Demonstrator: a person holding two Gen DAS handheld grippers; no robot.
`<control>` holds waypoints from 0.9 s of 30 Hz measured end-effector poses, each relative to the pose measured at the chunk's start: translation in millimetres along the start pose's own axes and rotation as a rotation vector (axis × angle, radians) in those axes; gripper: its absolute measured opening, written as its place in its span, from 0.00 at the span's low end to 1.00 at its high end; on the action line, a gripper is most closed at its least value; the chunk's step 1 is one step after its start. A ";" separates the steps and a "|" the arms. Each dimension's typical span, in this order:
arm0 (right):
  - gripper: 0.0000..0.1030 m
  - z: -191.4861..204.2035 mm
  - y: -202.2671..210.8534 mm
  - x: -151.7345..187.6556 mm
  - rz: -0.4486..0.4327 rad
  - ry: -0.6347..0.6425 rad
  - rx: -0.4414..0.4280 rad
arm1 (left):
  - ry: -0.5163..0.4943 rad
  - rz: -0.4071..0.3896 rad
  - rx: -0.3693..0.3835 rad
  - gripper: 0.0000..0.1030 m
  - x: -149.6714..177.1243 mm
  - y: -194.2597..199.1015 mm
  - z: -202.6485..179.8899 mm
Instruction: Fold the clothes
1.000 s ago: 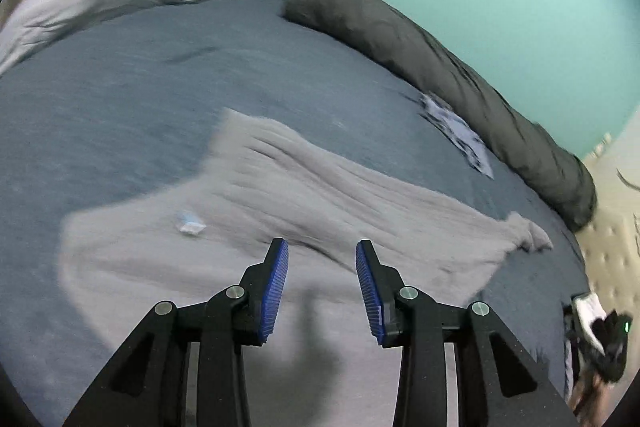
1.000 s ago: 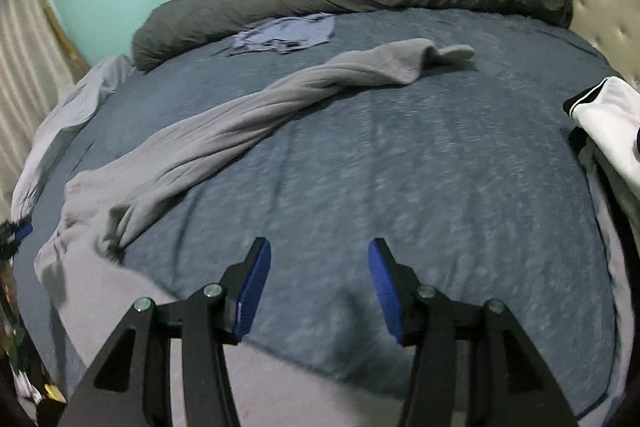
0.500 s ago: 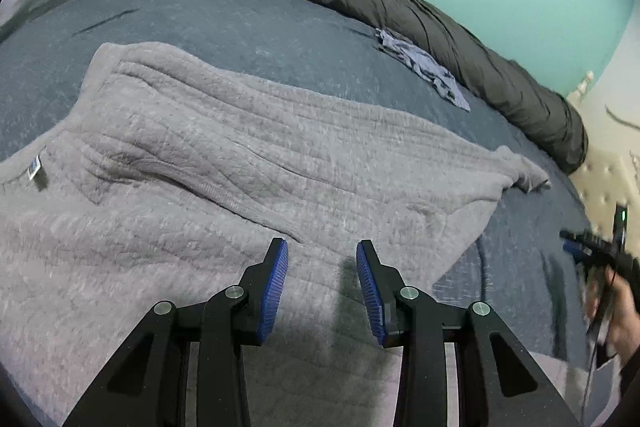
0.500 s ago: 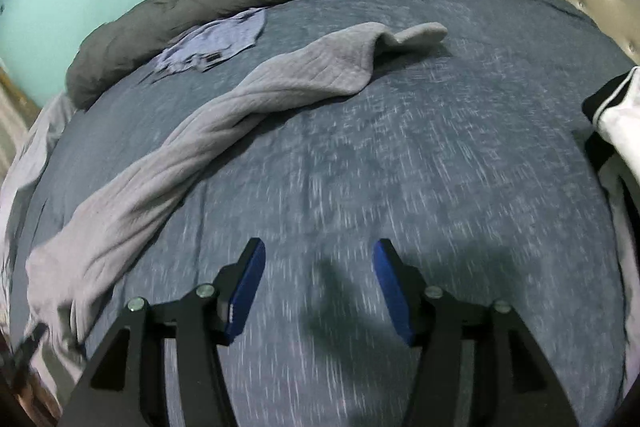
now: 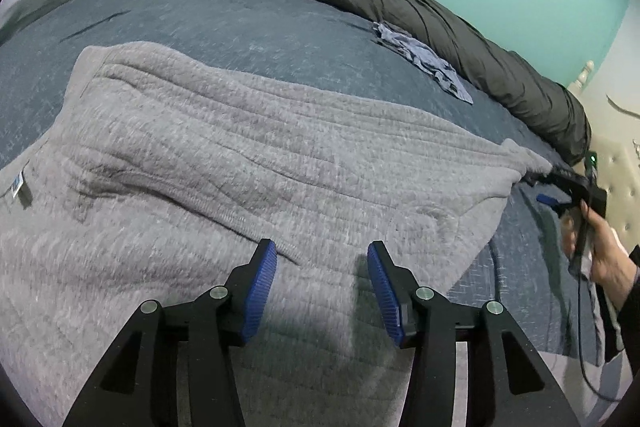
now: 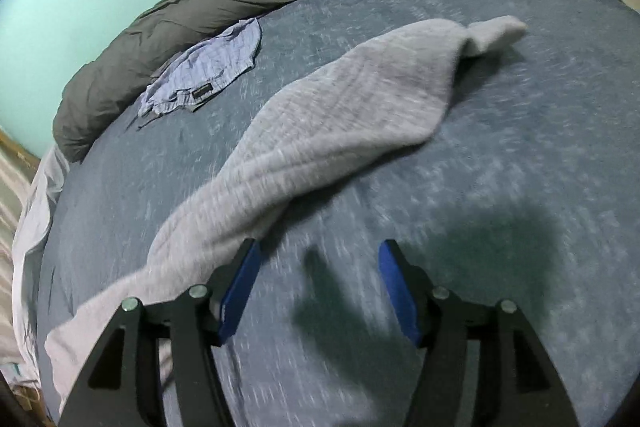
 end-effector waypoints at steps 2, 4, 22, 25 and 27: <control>0.61 2.2 -8.8 -4.1 -0.006 -0.010 -0.015 | 0.008 0.003 0.003 0.50 -1.1 -1.1 1.3; 0.61 4.7 -17.9 -7.6 -0.010 -0.017 -0.025 | 0.003 0.002 0.003 0.50 -1.3 -1.6 1.7; 0.04 79.1 41.8 -11.5 -0.052 0.229 -0.032 | 0.013 -0.019 0.017 0.50 -4.1 10.8 2.3; 0.04 97.8 65.3 -6.8 -0.009 0.283 0.000 | 0.028 -0.028 0.027 0.50 -6.5 15.3 5.2; 0.04 107.9 89.0 -2.9 0.027 0.315 0.019 | 0.018 -0.032 0.027 0.50 -5.9 17.4 5.0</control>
Point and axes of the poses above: each gripper's, at about its wrist camera, not at the fingertips, and y roughly against the way its jaws point, z to its left, x to its underside, the point moved 1 cm from there along -y, roughly the way its jaws point, and after that the axes turned 15 degrees about -x, right-handed, at the moved point
